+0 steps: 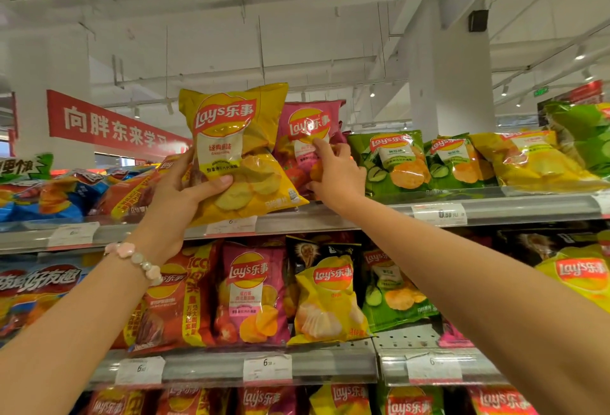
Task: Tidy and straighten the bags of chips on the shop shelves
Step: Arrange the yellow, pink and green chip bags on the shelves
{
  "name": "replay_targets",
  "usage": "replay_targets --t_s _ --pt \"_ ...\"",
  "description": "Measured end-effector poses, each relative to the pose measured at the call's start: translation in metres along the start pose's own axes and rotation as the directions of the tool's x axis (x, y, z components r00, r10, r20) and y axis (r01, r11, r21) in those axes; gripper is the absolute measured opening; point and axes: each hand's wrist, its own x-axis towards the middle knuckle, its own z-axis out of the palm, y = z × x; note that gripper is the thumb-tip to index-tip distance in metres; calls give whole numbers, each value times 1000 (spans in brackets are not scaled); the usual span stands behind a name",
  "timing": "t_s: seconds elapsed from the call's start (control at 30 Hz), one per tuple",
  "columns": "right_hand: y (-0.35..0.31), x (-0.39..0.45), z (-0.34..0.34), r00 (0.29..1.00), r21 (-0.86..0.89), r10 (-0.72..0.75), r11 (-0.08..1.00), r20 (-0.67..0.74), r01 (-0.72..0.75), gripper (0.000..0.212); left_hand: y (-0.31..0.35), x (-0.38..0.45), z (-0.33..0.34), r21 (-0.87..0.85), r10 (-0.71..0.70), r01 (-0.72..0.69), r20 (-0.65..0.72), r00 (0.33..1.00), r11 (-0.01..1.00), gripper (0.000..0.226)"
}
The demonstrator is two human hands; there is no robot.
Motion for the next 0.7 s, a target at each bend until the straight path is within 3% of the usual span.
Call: replay_targets --t_s 0.1,0.7 --pt "-11 2 -4 998 -115 8 993 -63 -16 77 1 1 -2 12 -11 11 -21 1000 1000 93" --pt "-7 8 -13 989 -280 22 960 143 19 66 1 3 -8 48 1 -1 -1 1000 999 95"
